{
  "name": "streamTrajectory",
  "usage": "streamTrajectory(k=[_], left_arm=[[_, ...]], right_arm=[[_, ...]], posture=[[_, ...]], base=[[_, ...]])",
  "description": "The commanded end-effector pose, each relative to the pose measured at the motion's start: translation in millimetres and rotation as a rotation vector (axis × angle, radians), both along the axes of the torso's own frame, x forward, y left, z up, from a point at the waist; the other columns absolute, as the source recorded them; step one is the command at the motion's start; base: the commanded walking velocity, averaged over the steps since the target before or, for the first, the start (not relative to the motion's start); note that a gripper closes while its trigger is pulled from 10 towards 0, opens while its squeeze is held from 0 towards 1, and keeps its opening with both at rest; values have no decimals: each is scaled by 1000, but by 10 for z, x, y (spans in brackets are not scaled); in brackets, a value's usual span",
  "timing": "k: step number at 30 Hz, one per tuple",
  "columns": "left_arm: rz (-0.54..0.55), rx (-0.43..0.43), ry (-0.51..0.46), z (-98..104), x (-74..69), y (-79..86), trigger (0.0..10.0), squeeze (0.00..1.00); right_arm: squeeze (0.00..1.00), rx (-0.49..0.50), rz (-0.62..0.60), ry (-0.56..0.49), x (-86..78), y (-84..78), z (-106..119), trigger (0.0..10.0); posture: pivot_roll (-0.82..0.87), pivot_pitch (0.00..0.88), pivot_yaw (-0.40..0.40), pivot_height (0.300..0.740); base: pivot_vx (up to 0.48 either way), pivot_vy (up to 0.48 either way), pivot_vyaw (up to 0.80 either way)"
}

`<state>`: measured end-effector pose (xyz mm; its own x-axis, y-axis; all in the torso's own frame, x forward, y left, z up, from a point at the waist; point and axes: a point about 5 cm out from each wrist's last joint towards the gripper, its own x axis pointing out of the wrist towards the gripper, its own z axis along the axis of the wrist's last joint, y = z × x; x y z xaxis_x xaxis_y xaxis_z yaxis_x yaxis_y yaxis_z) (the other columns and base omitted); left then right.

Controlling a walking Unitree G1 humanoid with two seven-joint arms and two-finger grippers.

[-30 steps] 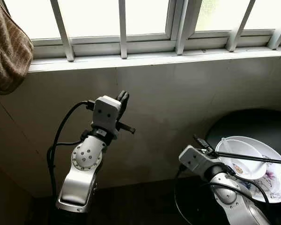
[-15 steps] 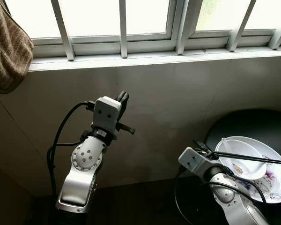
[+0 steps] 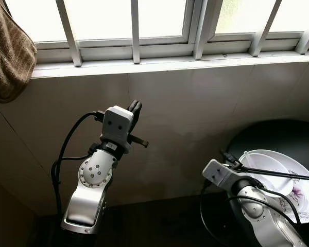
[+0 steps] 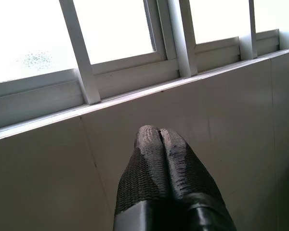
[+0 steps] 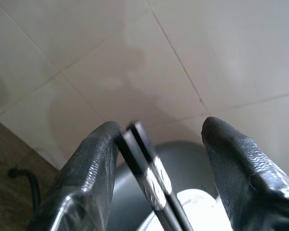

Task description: Kitchen organization

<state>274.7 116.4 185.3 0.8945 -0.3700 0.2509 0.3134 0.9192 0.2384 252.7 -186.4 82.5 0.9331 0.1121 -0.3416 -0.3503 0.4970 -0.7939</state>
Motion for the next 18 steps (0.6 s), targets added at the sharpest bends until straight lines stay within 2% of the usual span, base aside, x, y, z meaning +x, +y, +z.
streamTrajectory(k=[1, 9, 13, 14, 16, 17, 18], left_arm=[[-13, 12, 0, -1, 10, -22, 10000, 0], [-13, 13, 1, -4, 9, -27, 10000, 0], [-14, 11, 2, -7, 5, -34, 10000, 0], [-14, 10, 2, -8, 5, -34, 10000, 0], [-14, 10, 2, -8, 5, -34, 10000, 0], [-14, 10, 2, -9, 6, -35, 10000, 0], [-13, 10, 2, -10, 6, -36, 10000, 0]], right_arm=[[0, -14, -27, 5, 19, -63, 16, 10000], [0, -9, -45, 21, 15, -91, -12, 10000], [0, -48, -54, 6, 40, -155, -5, 10000], [0, -57, -55, 6, 45, -172, -12, 8863], [0, -58, -55, 6, 46, -175, -14, 8863], [0, -65, -54, 8, 47, -183, -19, 5686], [0, -81, -54, 7, 50, -201, -25, 5333]], posture=[[73, 0, -36, 740], [71, 0, -36, 740], [69, 0, -37, 740], [69, 0, -37, 740], [69, 0, -37, 740], [70, 0, -40, 740], [71, 0, -41, 740]], base=[[0, 0, 0], [0, 0, 0], [0, 0, 0], [0, 0, 0], [0, 0, 0], [0, 0, 0], [0, 0, 0]])
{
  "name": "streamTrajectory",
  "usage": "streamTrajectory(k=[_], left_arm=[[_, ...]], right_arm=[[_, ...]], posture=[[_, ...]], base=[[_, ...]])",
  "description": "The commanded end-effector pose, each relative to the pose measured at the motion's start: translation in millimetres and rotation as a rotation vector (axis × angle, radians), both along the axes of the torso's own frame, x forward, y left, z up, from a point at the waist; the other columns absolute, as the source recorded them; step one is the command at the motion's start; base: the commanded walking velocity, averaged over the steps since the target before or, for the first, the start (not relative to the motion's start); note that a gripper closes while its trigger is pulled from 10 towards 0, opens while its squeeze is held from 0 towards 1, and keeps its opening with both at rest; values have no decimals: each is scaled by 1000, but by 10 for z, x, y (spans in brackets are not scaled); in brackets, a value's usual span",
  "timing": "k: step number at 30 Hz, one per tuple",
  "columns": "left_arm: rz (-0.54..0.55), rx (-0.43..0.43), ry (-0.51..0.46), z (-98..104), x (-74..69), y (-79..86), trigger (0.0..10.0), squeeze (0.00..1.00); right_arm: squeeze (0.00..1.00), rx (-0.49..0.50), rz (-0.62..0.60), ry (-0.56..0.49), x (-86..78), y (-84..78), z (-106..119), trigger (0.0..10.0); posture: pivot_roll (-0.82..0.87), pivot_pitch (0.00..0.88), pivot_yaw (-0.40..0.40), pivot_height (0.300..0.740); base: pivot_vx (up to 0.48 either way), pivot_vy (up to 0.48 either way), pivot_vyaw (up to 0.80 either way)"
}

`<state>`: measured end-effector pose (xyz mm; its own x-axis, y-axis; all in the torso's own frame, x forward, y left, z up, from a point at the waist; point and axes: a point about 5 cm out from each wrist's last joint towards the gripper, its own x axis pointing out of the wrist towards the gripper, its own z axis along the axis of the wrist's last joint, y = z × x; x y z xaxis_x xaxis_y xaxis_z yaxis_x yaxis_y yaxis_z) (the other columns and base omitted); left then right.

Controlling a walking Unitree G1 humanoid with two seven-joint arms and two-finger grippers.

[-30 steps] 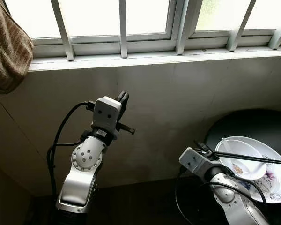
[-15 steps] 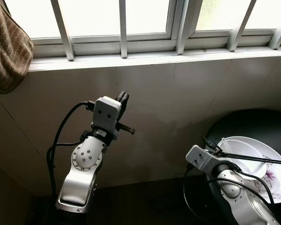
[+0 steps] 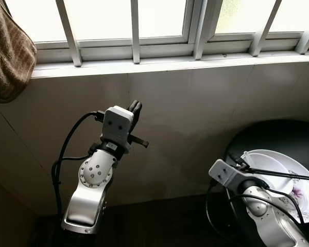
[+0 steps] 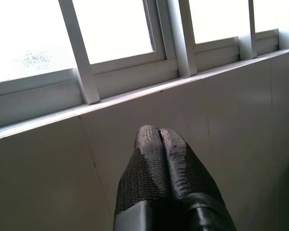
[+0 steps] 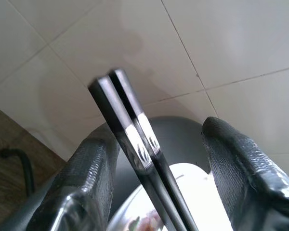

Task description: Kitchen organization

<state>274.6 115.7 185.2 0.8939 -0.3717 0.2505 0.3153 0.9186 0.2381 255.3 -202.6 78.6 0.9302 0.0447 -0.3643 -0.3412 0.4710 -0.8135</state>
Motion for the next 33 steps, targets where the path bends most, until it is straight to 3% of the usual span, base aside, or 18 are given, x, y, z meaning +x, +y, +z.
streamTrajectory(k=[1, 2, 3, 5, 8, 9, 11, 12, 19, 23, 33], left_arm=[[-11, 10, 2, -9, 7, -29, 10000, 0], [-11, 10, 2, -10, 7, -29, 10000, 0], [-10, 10, 2, -9, 8, -28, 10000, 0], [-10, 10, 2, -8, 9, -28, 10000, 0], [-11, 11, 2, -8, 9, -28, 10000, 0], [-11, 11, 2, -8, 9, -28, 10000, 0], [-12, 12, 2, -8, 9, -28, 10000, 0], [-12, 12, 2, -7, 8, -26, 10000, 0], [-12, 16, 2, -7, 6, -23, 10000, 0], [-12, 19, 4, -12, 7, -24, 10000, 0], [-19, 20, 12, -26, 5, -33, 10000, 0]], right_arm=[[0, -27, -2, -12, 23, -39, 15, 5333], [0, -38, -6, -11, 25, -65, 6, 6510], [0, -48, -10, -8, 29, -96, -7, 5137], [0, -49, -10, -6, 30, -103, -15, 5137], [0, -55, -5, -8, 39, -109, -28, 4314], [0, -55, -2, -10, 43, -107, -30, 1608], [0, -57, 2, -14, 47, -103, -30, 1608], [0, -58, 11, -23, 54, -93, -28, 0], [0, -88, 50, -73, 70, -63, 1, 0], [0, -205, 72, -116, 82, -57, 36, 0], [0, -290, 87, -201, 128, -42, 182, 0]], posture=[[71, 0, -41, 740], [71, 0, -41, 740], [71, 0, -41, 740], [71, 0, -41, 740], [71, 0, -41, 740], [71, 0, -41, 740], [71, 0, -41, 740], [73, 0, -39, 740], [74, 0, -38, 740], [74, 0, -38, 740], [74, 0, -37, 740]], base=[[0, 0, 0], [0, 0, 0], [0, 0, 0], [0, 0, 0], [0, 0, 0], [0, 0, 0], [0, 0, 0], [0, 0, 0], [0, 0, 0], [0, 0, 0], [0, 0, 0]])
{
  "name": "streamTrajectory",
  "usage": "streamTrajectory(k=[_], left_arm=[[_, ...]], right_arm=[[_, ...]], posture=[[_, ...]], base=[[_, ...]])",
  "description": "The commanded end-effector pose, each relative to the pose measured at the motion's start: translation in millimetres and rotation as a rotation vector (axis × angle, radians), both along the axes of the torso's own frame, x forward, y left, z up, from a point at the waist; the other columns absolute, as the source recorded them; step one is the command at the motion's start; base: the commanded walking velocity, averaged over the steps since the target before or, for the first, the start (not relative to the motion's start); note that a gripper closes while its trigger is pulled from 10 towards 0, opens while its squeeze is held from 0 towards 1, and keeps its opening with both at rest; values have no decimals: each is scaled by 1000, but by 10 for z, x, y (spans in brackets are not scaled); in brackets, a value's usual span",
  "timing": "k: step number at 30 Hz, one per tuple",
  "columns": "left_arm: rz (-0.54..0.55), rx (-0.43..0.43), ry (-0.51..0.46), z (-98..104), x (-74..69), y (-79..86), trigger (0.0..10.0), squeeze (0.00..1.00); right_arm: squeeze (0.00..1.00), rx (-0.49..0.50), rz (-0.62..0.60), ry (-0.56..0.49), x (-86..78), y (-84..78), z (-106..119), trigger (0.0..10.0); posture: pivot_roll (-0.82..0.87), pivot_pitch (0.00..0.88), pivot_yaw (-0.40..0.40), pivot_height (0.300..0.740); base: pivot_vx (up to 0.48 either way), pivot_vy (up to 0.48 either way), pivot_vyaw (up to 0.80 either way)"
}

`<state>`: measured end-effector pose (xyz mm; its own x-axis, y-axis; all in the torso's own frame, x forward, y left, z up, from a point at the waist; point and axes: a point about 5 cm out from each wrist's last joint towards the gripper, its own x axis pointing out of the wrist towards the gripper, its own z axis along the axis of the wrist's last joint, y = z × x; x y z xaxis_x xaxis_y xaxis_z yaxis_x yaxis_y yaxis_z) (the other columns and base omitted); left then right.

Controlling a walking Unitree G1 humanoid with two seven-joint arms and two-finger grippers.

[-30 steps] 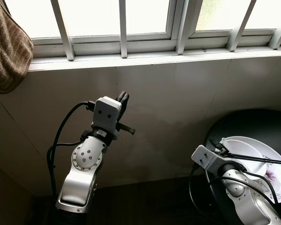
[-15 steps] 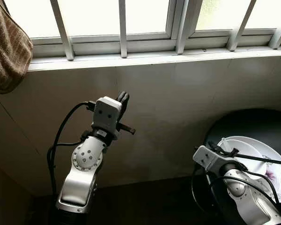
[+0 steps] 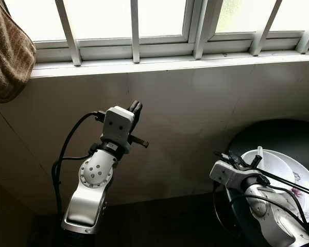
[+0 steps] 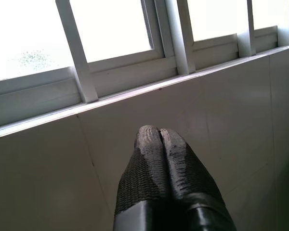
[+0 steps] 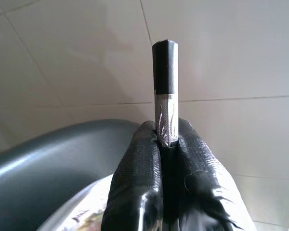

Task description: Kitchen organization

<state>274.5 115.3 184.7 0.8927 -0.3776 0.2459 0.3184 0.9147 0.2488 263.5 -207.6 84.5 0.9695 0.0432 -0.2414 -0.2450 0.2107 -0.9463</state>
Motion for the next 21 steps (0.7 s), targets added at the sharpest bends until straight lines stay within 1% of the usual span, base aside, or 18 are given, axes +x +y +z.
streamTrajectory(k=[1, 4, 6, 8, 9, 12, 15, 17, 21], left_arm=[[-16, 8, 12, -22, 5, -29, 10000, 0], [-17, 8, 13, -28, 6, -36, 10000, 0], [-15, 7, 12, -26, 7, -35, 10000, 0], [-12, 6, 10, -28, 8, -36, 10000, 0], [-12, 6, 10, -28, 8, -36, 10000, 0], [-9, 3, 7, -24, 10, -34, 10000, 0], [-5, -5, 4, -15, 15, -27, 10000, 0], [-5, -20, 5, -8, 17, -28, 10000, 0], [-5, -33, 16, -15, 20, -29, 10000, 0]], right_arm=[[0, -21, 11, -73, 53, 12, 143, 0], [0, 25, 36, -156, 86, 85, 270, 0], [0, 30, 76, -227, 103, 173, 378, 0], [0, 52, 122, -299, 104, 305, 487, 0], [0, 52, 122, -299, 104, 305, 487, 0], [0, 128, 191, -353, 68, 495, 601, 0], [0, 159, 221, -373, 39, 589, 650, 0], [0, 181, 226, -373, 22, 634, 656, 0], [0, 189, 229, -368, 14, 658, 642, 0]], posture=[[74, 0, -37, 740], [70, 0, -36, 740], [70, 0, -36, 740], [73, 0, -37, 740], [73, 0, -37, 740], [75, 0, -39, 740], [75, 0, -39, 740], [75, 0, -38, 740], [75, 0, -38, 740]], base=[[0, 0, 0], [0, 0, 0], [0, 0, 0], [0, 0, 800], [0, 0, 800], [0, 0, 800], [0, 0, 800], [0, 0, 800], [0, 0, 800]])
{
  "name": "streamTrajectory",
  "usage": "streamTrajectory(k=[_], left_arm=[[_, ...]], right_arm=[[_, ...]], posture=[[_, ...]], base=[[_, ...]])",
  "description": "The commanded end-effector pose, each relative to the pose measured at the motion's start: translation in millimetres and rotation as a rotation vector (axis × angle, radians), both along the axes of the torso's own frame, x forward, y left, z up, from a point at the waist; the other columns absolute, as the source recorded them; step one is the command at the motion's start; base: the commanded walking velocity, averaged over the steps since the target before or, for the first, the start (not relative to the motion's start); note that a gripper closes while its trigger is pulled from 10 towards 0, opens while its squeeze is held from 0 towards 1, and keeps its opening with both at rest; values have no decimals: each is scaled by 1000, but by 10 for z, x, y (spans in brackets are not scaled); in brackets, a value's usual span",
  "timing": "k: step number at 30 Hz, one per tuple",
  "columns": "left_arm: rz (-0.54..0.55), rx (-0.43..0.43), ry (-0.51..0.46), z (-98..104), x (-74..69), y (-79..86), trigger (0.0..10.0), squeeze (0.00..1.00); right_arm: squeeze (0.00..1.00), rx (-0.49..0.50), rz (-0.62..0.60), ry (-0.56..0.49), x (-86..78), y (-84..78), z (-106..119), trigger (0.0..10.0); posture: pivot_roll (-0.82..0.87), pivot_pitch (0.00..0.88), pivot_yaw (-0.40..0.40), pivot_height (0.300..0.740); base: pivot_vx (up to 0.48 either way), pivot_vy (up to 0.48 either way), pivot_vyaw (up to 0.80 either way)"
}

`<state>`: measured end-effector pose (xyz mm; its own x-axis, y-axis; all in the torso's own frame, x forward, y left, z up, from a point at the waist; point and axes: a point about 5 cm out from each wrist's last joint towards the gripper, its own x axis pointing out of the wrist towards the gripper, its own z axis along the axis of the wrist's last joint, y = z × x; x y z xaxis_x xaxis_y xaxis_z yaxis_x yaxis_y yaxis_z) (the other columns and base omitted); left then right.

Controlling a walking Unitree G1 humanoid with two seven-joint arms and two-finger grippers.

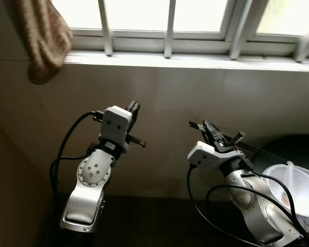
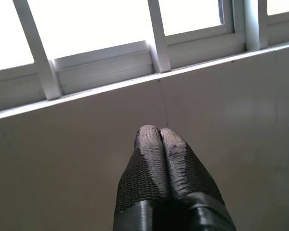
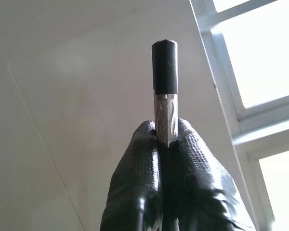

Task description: Kitchen organization

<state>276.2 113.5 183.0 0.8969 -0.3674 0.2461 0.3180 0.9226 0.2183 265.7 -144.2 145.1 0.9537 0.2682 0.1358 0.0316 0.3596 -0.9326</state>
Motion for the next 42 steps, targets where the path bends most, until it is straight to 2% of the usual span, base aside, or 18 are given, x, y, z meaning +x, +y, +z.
streamTrajectory(k=[1, 3, 6, 11, 12, 17, 18, 19, 20, 25, 42], left_arm=[[-7, -3, 4, 2, 5, -10, 10000, 0], [-5, 2, 2, 0, 9, -6, 10000, 0], [-8, 11, -1, 1, 12, -14, 10000, 0], [0, 5, 0, 8, 23, 2, 10000, 0], [2, 5, 1, 9, 25, 6, 10000, 0], [6, 12, 3, 12, 34, 18, 10000, 0], [4, 13, 0, 14, 33, 16, 10000, 0], [3, 13, -2, 15, 32, 14, 10000, 0], [4, 12, -3, 17, 34, 16, 10000, 0], [-2, 26, -14, 24, 31, 14, 10000, 0], [-4, 23, -10, 24, 36, 9, 10000, 0]], right_arm=[[0, 15, 12, -9, -13, 36, 34, 0], [0, 34, 18, -6, -19, 65, 34, 0], [0, 114, 15, 21, -26, 106, 34, 0], [0, 196, -1, 53, -27, 104, 5, 0], [0, 219, -7, 62, -26, 99, -2, 784], [0, 255, -15, 71, -27, 93, 6, 1412], [0, 258, -15, 72, -27, 94, 7, 3333], [0, 259, -15, 73, -27, 94, 7, 3333], [0, 274, -17, 80, -25, 94, 2, 10000], [0, 328, -38, 99, -26, 87, 0, 10000], [0, 317, -36, 94, -25, 93, 6, 10000]], posture=[[75, 0, -38, 740], [75, 0, -36, 740], [75, 0, -36, 740], [79, 0, -36, 740], [81, 0, -36, 740], [80, 0, -35, 740], [80, 0, -35, 740], [80, 0, -35, 740], [79, 0, -32, 740], [79, 0, -30, 740], [77, 0, -30, 740]], base=[[0, 0, 800], [0, 0, 800], [0, 0, 800], [0, 0, 800], [0, 311, 800], [0, 459, 800], [0, 480, 800], [0, 480, 800], [0, 0, 800], [0, 0, 800], [0, 0, 800]])
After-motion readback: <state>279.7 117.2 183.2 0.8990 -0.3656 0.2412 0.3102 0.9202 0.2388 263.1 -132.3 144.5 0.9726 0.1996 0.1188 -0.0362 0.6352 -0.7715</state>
